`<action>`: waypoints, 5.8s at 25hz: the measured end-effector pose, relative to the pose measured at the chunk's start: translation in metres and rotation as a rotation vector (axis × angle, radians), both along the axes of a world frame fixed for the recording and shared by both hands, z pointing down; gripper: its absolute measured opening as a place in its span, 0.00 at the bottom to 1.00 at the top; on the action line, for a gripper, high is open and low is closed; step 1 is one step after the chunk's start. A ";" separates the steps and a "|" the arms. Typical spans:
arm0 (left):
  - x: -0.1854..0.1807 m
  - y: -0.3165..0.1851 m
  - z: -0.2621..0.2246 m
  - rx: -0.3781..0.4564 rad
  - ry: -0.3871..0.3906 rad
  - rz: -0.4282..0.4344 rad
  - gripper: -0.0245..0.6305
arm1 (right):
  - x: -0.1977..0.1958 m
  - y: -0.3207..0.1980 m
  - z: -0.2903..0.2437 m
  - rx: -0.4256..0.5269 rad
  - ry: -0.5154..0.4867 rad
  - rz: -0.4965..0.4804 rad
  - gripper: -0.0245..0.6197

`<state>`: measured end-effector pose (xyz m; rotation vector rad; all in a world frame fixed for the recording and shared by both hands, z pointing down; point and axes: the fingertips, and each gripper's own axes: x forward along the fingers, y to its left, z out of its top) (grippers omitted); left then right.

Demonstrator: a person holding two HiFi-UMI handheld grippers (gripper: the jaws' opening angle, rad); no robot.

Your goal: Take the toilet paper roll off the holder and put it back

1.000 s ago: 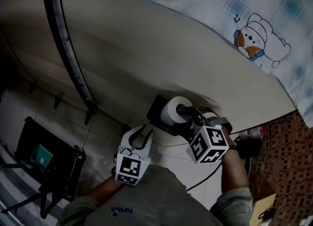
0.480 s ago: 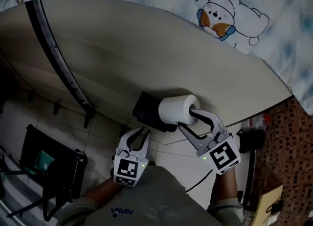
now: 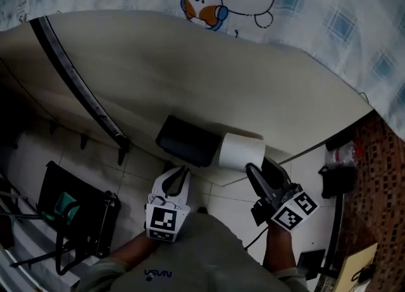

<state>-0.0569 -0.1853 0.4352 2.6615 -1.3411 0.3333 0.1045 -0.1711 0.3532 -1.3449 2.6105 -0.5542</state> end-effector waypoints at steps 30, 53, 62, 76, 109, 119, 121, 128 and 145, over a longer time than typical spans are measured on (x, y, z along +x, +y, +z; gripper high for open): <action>0.041 0.027 0.053 -0.015 -0.051 -0.185 0.05 | 0.042 0.029 0.116 -0.275 -0.471 0.019 0.30; 0.025 0.002 0.072 -0.049 -0.105 -0.199 0.15 | 0.023 0.007 0.132 -0.315 -0.463 0.059 0.29; 0.029 -0.014 0.099 -0.114 -0.177 -0.249 0.41 | 0.019 -0.004 0.141 -0.337 -0.453 0.056 0.29; 0.022 -0.028 0.106 -0.125 -0.190 -0.287 0.42 | 0.009 -0.016 0.148 -0.355 -0.451 0.050 0.29; 0.012 -0.008 0.099 -0.097 -0.233 -0.246 0.42 | -0.060 -0.043 0.158 -0.384 -0.444 -0.066 0.29; 0.013 -0.007 0.102 -0.103 -0.230 -0.240 0.42 | -0.074 -0.049 0.158 -0.342 -0.438 -0.101 0.30; 0.012 -0.008 0.101 -0.102 -0.225 -0.244 0.42 | -0.074 -0.047 0.158 -0.341 -0.437 -0.126 0.30; 0.012 -0.010 0.102 -0.108 -0.213 -0.252 0.42 | -0.066 -0.027 0.158 -0.351 -0.483 -0.163 0.25; 0.014 -0.008 0.103 -0.104 -0.215 -0.239 0.41 | -0.099 -0.047 0.156 -0.351 -0.425 -0.221 0.15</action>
